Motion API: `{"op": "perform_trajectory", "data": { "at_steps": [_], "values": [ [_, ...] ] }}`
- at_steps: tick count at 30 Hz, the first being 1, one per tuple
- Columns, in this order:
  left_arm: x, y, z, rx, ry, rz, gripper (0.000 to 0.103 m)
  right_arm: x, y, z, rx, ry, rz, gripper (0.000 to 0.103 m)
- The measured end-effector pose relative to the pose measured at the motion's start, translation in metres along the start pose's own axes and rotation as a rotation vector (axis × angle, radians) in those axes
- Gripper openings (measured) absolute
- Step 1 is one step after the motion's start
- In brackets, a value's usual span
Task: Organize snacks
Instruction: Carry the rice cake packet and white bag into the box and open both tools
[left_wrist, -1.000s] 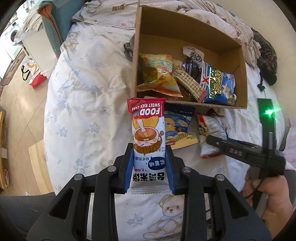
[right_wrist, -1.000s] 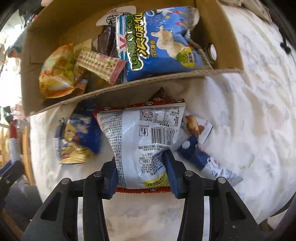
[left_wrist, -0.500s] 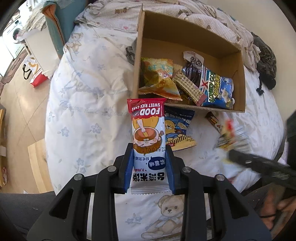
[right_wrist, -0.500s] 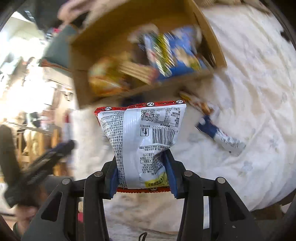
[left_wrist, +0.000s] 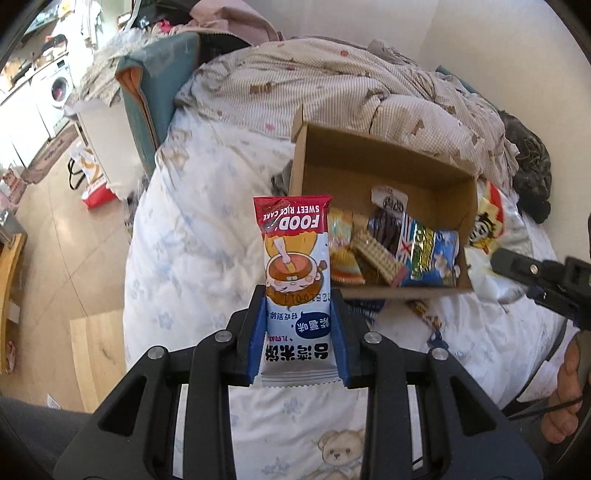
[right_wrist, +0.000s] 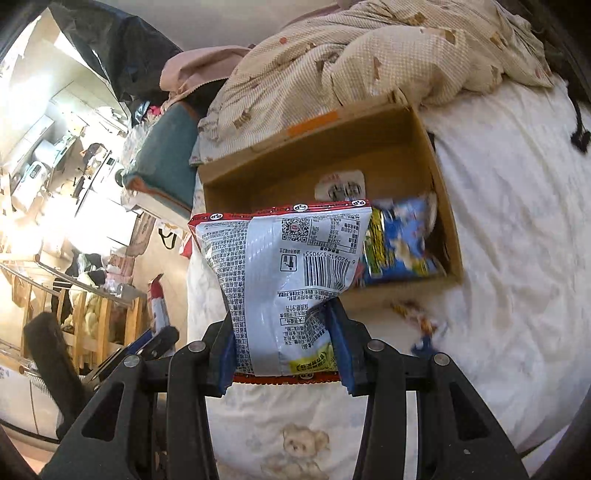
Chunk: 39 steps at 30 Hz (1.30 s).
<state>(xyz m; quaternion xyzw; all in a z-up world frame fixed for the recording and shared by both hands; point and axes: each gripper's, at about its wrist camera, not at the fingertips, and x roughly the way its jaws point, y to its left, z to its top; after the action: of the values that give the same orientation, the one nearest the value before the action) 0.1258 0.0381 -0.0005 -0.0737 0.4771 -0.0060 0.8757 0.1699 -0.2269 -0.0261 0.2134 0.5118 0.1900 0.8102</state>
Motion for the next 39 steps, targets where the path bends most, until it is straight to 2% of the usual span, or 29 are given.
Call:
{"op": "perform_trajectory", "data": {
  "at_steps": [7, 11, 19, 26, 28, 35, 39],
  "values": [
    [0.017, -0.012, 0.035, 0.038, -0.020, 0.018, 0.028, 0.029, -0.003, 0.039, -0.011, -0.012, -0.033, 0.046],
    [0.035, -0.018, 0.050, 0.040, -0.001, 0.029, 0.028, 0.048, -0.015, 0.048, 0.013, 0.004, -0.046, 0.046],
    [0.058, -0.046, 0.084, 0.096, -0.015, 0.022, 0.028, 0.068, -0.024, 0.052, 0.036, 0.022, -0.025, 0.046],
    [0.081, -0.064, 0.104, 0.128, 0.005, 0.037, 0.028, 0.088, -0.029, 0.054, 0.043, 0.043, -0.020, 0.046],
    [0.087, -0.069, 0.109, 0.143, 0.010, 0.041, 0.028, 0.095, -0.031, 0.055, 0.047, 0.053, -0.046, 0.046],
    [0.110, -0.078, 0.116, 0.159, 0.058, 0.063, 0.028, 0.112, -0.043, 0.053, 0.075, 0.104, -0.044, 0.047],
    [0.120, -0.083, 0.114, 0.176, 0.076, 0.078, 0.028, 0.112, -0.045, 0.054, 0.075, 0.097, -0.046, 0.048]
  ]
}}
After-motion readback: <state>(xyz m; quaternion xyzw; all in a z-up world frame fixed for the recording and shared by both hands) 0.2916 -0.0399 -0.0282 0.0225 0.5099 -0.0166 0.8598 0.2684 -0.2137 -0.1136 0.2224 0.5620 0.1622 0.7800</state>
